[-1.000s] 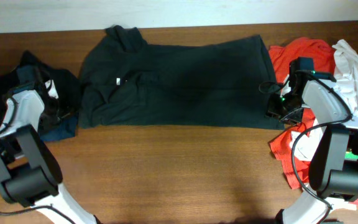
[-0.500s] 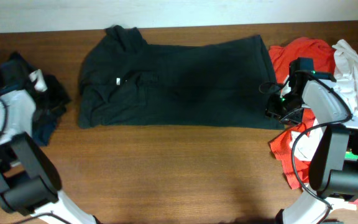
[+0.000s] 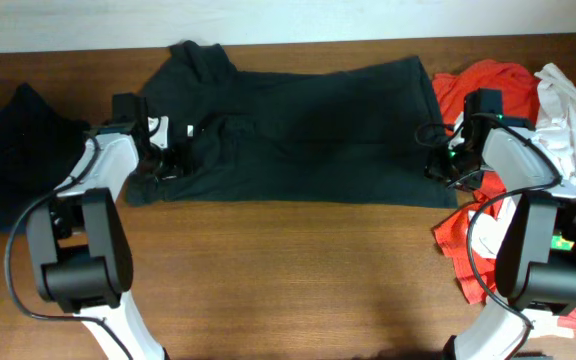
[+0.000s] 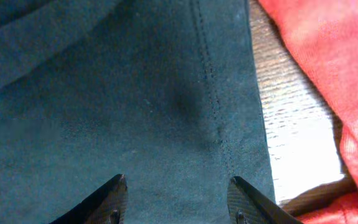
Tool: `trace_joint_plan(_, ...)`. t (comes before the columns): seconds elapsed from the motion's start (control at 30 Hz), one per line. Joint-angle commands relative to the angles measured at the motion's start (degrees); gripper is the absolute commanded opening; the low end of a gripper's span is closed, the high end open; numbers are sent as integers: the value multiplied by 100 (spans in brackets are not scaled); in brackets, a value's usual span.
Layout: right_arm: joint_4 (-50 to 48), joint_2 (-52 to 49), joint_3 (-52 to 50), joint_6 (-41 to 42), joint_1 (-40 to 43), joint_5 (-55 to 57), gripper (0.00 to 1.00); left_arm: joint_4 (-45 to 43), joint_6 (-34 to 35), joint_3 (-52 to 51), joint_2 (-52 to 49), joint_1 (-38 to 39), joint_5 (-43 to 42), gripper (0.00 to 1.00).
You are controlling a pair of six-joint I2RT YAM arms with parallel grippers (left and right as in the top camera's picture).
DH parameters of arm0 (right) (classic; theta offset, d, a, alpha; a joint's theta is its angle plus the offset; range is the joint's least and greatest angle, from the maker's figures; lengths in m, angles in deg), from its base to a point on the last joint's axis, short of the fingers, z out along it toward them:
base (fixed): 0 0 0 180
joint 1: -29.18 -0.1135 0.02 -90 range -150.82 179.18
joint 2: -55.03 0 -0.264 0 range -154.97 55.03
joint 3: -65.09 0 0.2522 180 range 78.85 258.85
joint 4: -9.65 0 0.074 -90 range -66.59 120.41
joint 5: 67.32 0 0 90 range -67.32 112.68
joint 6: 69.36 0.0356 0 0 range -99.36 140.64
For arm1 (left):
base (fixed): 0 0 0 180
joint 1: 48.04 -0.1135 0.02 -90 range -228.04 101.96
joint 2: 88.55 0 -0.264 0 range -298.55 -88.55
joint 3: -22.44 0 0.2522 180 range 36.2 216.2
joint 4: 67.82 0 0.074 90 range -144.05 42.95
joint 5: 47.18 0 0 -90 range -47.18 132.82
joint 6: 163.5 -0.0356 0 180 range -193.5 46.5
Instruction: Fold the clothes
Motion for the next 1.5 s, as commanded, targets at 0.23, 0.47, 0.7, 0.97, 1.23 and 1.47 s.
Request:
trace_joint_plan(0.23, 444, -490, -109, -422, 35, -28, 59, 1228, -20, -74, -459, -223, 1064, 85)
trace_joint_plan(0.47, 1864, -490, -472, -420, 35, -28, 60, 2697, 479, -74, -459, -800, 1062, 85)
trace_joint_plan(0.7, 2879, -476, -621, -398, 35, -37, 56, 3399, 667, -55, -444, -953, 1128, 85)
trace_joint_plan(0.97, 2859, 697, 898, -361, 31, -304, 61, 2374, 59, 1274, 1252, -446, 439, 98)
trace_joint_plan(1.23, 2905, 870, 1276, -426, 31, -507, 68, -1086, 59, 1506, 304, -350, 111, 96)
trace_joint_plan(1.47, 2973, 870, 1266, -422, 31, -507, 68, -1878, 81, 2260, -1440, -282, -595, 93)
